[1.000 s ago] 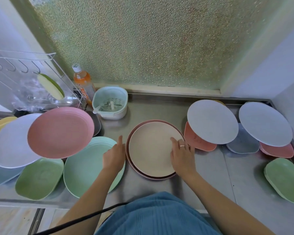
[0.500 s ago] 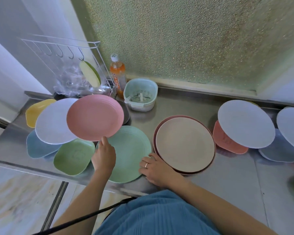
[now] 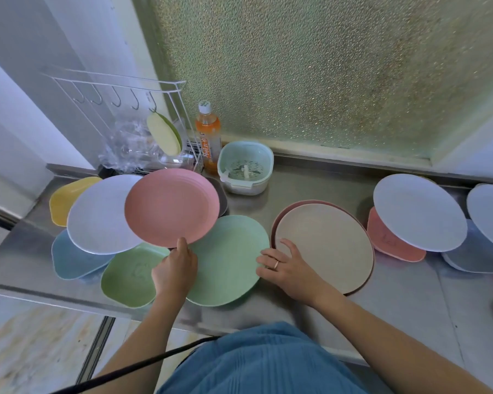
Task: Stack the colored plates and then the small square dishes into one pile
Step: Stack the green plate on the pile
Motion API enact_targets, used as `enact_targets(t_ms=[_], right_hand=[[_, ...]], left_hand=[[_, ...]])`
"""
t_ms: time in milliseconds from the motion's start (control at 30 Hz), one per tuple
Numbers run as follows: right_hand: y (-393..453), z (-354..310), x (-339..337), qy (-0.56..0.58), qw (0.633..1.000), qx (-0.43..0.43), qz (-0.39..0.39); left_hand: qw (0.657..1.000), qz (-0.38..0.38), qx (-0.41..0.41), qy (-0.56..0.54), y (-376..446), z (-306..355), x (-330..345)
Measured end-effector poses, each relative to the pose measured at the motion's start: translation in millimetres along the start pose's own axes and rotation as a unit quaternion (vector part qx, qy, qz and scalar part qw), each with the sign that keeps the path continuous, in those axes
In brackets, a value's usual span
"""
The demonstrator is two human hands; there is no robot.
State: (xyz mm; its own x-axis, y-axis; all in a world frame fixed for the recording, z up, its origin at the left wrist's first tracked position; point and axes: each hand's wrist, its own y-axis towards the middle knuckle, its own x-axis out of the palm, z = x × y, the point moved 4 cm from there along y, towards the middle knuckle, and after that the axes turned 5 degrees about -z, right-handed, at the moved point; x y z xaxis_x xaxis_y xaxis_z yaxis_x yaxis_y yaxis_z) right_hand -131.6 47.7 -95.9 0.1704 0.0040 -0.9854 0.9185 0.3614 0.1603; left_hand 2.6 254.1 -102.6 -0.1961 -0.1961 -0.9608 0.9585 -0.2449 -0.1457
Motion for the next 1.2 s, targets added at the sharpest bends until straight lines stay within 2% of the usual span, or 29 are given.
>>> enact_targets(t_ms=[133, 267, 500, 567, 600, 667, 700, 733, 800, 967, 1067, 1200], right_hand=[[6, 16, -9, -0.02, 1.0, 0.001, 0.02], [-1, 36, -22, -0.026, 0.997, 0.027, 0.074], [-51, 79, -35, -0.046, 0.983, 0.126, 0.127], [-65, 87, -36, -0.048, 0.977, 0.151, 0.144], [-72, 90, -37, -0.047, 0.975, 0.161, 0.149], [-87, 93, -37, -0.043, 0.972, 0.181, 0.147], [-94, 94, -36, -0.039, 0.971, 0.189, 0.14], [-102, 94, -35, -0.036, 0.971, 0.197, 0.133], [-115, 94, -33, -0.029, 0.97, 0.211, 0.115], [-142, 99, -25, -0.006, 0.973, 0.223, 0.068], [-153, 101, -17, 0.013, 0.975, 0.219, 0.033], [-165, 97, -8, 0.038, 0.983, 0.178, -0.018]], left_hand=[[1.0, 0.019, 0.006, -0.017, -1, 5, -1], [0.999, 0.028, 0.008, -0.024, -3, 9, 1], [0.995, -0.021, -0.039, -0.085, -11, 45, 2], [0.986, -0.059, -0.054, -0.144, -9, 65, 7], [0.973, -0.086, -0.063, -0.207, -7, 76, 12], [0.901, -0.147, -0.101, -0.394, -4, 102, 20], [0.868, -0.175, -0.122, -0.449, -4, 113, 25], [0.852, -0.194, -0.12, -0.471, -4, 124, 30], [0.875, -0.202, -0.078, -0.434, -2, 139, 39], [0.948, -0.168, 0.001, -0.271, -6, 161, 42], [0.965, -0.154, 0.04, -0.209, -11, 170, 42], [0.98, -0.151, 0.052, -0.121, -18, 169, 51]])
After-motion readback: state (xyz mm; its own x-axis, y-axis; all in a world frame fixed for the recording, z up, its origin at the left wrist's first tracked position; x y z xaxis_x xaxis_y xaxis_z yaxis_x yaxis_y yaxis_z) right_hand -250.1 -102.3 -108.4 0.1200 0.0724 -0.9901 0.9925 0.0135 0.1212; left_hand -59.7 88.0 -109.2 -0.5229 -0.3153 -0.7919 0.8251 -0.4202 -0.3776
